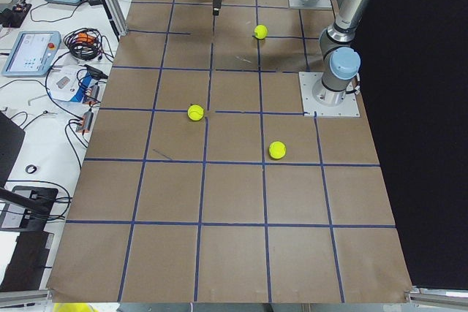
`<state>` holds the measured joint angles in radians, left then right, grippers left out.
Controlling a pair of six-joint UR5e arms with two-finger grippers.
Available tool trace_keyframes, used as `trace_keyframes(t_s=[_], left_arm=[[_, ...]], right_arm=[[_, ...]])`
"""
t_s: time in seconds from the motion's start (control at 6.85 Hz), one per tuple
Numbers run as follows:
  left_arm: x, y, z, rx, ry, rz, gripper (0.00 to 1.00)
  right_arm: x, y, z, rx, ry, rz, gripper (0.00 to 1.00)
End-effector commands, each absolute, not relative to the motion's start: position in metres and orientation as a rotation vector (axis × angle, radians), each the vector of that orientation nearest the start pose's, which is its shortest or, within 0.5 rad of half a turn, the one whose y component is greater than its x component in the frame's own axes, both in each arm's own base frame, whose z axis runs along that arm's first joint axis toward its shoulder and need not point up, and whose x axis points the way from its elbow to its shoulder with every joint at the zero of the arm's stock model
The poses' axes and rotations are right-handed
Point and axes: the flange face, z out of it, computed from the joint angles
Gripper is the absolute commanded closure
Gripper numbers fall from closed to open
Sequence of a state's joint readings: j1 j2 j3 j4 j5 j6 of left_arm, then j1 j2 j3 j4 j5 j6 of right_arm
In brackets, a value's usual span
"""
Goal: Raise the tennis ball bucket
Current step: 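Close the right gripper around the can's open end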
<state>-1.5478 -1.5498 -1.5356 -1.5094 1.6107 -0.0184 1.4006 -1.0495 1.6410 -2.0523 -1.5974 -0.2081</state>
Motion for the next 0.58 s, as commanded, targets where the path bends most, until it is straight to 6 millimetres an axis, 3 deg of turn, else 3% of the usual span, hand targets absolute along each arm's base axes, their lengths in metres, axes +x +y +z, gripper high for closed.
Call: trace_keyframes(t_s=[0.0,0.15,0.29,0.44], left_arm=[[-0.118,-0.496,0.523,-0.068,3.095,-0.183,0.0],[-0.118,-0.496,0.523,-0.068,3.095,-0.183,0.0],[-0.118,-0.495,0.523,-0.068,3.095,-0.185,0.0],[-0.118,-0.495,0.523,-0.068,3.095,-0.185,0.0]], right_arm=[[0.022,-0.641,0.211,-0.069,3.143,0.162,0.34],[0.023,-0.644,0.223,-0.115,3.148,0.137,0.33],[0.035,-0.648,0.244,-0.194,3.147,0.091,0.33],[0.069,-0.651,0.261,-0.427,3.124,0.049,0.33]])
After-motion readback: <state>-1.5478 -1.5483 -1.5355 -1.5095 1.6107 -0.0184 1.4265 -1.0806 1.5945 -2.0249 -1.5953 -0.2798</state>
